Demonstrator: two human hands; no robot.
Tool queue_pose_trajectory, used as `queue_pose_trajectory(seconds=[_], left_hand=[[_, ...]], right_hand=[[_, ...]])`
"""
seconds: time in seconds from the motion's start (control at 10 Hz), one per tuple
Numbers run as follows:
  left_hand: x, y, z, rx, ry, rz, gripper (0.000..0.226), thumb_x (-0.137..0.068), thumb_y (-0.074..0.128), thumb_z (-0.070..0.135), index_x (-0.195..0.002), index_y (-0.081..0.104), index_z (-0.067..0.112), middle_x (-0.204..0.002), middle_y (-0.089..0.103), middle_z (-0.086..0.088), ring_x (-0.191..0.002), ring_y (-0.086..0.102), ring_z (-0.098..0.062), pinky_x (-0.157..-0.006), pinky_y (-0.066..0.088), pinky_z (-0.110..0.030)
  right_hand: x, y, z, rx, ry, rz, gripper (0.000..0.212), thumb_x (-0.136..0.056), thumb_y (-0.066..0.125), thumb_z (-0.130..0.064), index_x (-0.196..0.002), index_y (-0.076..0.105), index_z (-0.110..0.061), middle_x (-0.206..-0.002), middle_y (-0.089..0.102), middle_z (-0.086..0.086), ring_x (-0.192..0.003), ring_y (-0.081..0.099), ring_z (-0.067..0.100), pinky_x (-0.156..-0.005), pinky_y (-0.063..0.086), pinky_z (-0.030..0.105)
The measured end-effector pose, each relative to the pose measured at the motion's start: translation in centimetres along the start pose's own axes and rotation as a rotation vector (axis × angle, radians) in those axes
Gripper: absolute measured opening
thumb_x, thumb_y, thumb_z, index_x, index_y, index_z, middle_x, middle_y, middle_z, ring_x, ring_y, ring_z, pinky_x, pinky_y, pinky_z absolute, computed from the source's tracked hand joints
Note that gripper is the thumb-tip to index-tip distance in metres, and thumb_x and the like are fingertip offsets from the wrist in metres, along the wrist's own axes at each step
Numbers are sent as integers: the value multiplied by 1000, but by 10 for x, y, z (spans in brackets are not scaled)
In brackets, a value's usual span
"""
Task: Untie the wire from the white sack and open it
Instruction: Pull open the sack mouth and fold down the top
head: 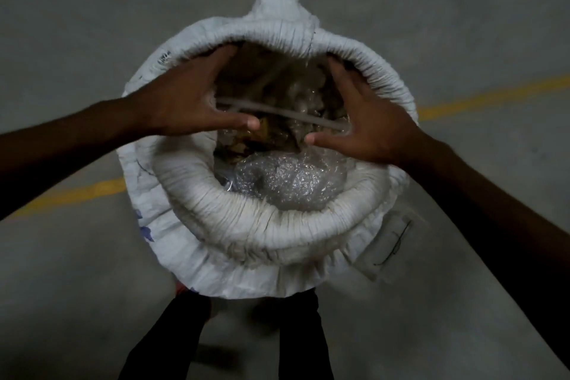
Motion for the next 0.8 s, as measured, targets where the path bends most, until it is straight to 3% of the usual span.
queue_pose_trajectory(seconds=[0.1,0.2,0.3,0.4,0.5,0.6,0.7,0.8], left_hand=[[-10,-16,-1,-59,-36,20,123,-69,64,92,-165,26,25,-164,37,17,-148,40,-2,-122,34,-24],[-15,-18,-7,-110,-58,-6,123,-69,65,92,-165,24,27,-168,37,11,-151,40,-8,-124,37,-40],[-9,-12,-9,-140,-70,-22,125,-65,60,97,-163,31,24,-164,43,7,-145,44,-9,-120,41,-39],[3,4,-12,-222,-57,-83,121,-66,58,97,-162,32,28,-163,45,5,-144,46,-11,-118,43,-41],[20,22,-18,-316,-72,-155,118,-66,58,95,-164,25,38,-166,42,6,-148,44,-17,-119,42,-44],[35,26,-9,-311,-21,-188,109,-69,59,92,-162,30,42,-158,52,6,-140,54,-16,-111,49,-41],[42,11,13,-282,49,-174,98,-73,61,88,-157,38,45,-143,64,11,-117,64,-7,-89,52,-24],[47,-26,41,-343,105,-73,92,-74,61,87,-152,48,41,-132,70,14,-101,61,1,-79,42,-9]], right_hand=[[-9,-16,1,4,0,-3,126,-72,65,-85,-164,-5,-35,-175,6,1,-159,16,19,-127,28,44],[-16,-19,2,25,2,-41,127,-71,62,-88,-163,-9,-38,-175,6,1,-160,16,21,-126,28,46],[-15,-15,-2,23,-32,-56,124,-74,63,-85,-164,-4,-33,-174,13,4,-159,19,21,-127,27,43],[-6,-6,-9,64,-48,-73,118,-79,67,-76,-166,2,-29,-171,23,3,-153,32,19,-120,27,29],[5,6,-15,94,-60,-79,113,-79,63,-81,-165,9,-30,-167,35,2,-148,42,20,-119,40,39],[15,4,-24,137,-58,-53,99,-80,60,-82,-161,24,-39,-157,50,-3,-140,52,19,-109,47,38],[24,-19,-46,190,-92,54,85,-78,59,-82,-150,44,-39,-141,65,-6,-126,62,19,-93,50,35],[25,-51,-75,225,-133,106,94,-75,58,-87,-151,44,-33,-134,66,-1,-121,60,24,-90,52,42]])
Point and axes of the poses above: each hand's wrist, its own x-axis away from the middle knuckle, its own y-axis out of the palm, z = x × y, the point moved 8 cm from there along -x, towards the middle knuckle
